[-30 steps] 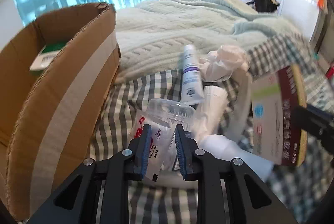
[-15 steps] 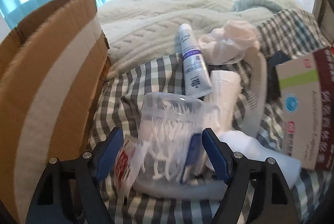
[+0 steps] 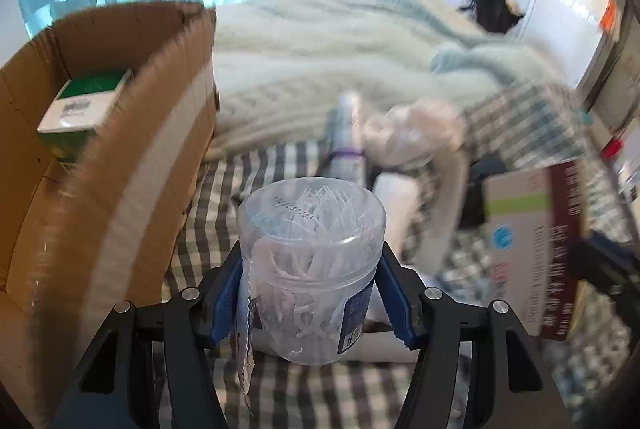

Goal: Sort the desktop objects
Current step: 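Carry the swab tub and capsule box into the box and open both grippers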

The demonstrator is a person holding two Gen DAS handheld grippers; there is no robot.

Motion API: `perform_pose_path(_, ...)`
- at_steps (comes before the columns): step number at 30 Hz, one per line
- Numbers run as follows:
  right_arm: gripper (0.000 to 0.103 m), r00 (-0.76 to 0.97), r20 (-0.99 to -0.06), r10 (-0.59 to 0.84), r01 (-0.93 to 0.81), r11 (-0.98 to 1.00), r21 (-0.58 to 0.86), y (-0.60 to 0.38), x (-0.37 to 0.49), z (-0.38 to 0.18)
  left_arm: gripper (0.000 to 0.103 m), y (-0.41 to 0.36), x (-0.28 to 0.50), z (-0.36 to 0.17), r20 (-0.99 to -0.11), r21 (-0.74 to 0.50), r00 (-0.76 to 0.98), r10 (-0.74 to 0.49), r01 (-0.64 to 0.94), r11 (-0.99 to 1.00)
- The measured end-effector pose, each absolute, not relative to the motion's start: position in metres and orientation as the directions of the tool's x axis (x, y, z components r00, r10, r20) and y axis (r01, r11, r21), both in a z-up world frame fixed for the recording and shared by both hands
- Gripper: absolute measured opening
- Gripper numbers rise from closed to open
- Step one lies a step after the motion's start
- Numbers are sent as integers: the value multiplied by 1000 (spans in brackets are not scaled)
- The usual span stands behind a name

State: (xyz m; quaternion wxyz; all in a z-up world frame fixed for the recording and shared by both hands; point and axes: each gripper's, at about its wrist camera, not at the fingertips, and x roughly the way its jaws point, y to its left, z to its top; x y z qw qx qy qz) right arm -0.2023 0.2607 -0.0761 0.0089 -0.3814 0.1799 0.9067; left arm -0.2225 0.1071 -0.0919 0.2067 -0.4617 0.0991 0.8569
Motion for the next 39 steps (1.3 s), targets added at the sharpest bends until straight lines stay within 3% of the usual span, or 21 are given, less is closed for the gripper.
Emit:
perform_pose_path(12,31,-740,-663,-117,-62,-969,240,220,-199,-14,63,85,-201,-5,-758,-93,-546,356,-451,-888)
perform_pose_path(22,31,-744,-638,-200,65,-971,228,169,-224,27,63,44,-205,33,-720,-91,-599,350,-418,-904)
perform_pose_path(31,31,-745,-602,-285,181,-956,229,109,-280,68,63,-25,-242,51,-707,-127,-643,294,-293,-948)
perform_pose_path(35,31,-706,-614,-353,222,-934,281,80,-319,60,63,-58,-266,37,-743,-116,-628,229,-216,-969)
perform_pose_path(39,32,-678,-607,-415,217,-902,374,63,-356,36,63,-85,-282,20,-754,-178,-609,245,-170,-969)
